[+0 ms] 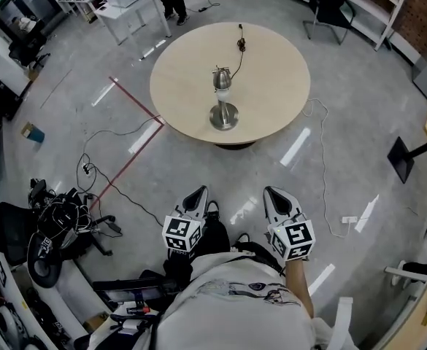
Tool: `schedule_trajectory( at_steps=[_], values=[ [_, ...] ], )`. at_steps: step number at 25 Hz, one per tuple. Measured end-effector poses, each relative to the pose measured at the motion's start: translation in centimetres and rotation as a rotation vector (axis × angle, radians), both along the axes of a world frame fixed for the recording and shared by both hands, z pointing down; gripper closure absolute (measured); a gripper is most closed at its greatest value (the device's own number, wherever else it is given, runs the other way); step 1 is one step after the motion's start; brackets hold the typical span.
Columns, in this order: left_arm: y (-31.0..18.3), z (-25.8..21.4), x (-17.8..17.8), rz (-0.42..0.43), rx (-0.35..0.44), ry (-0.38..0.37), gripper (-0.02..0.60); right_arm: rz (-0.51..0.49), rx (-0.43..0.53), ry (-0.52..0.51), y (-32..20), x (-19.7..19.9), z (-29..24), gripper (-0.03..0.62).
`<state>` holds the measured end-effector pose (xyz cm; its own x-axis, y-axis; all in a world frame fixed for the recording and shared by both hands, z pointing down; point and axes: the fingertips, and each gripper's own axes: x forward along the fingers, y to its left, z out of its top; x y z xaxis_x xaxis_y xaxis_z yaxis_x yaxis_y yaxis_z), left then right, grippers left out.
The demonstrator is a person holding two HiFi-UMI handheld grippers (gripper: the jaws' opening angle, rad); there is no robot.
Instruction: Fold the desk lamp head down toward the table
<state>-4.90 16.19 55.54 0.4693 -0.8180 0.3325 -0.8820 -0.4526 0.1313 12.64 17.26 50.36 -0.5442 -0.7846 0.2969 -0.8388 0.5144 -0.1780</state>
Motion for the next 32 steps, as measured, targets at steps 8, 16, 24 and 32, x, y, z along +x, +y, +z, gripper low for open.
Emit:
schedule_trajectory(
  at_steps=[8,16,24,32],
  values=[
    [-8.1,0.1,-2.2,0.042,0.009,0.020,0.580,0.050,-0.016,0.015,-7.1,-2.1,0.5,0.591],
    [-17.8,-2.3,-6.1,0.066,0.045,0.028,0.580,0.119,0.037,0.013,-16.8,-4.4,-2.6,0.591],
    [-23.4,-1.1,-9.3,0.096,0.009,0.033,0.580,0.208,0.021,0.010,-23.2,-6.1,-2.0,0.591],
    [-26.6,-1.2,-7.7,0.126,0.001,0.038,0.580,0.250,0.012,0.004,-25.5,-5.0,-2.3,0.591]
  ],
)
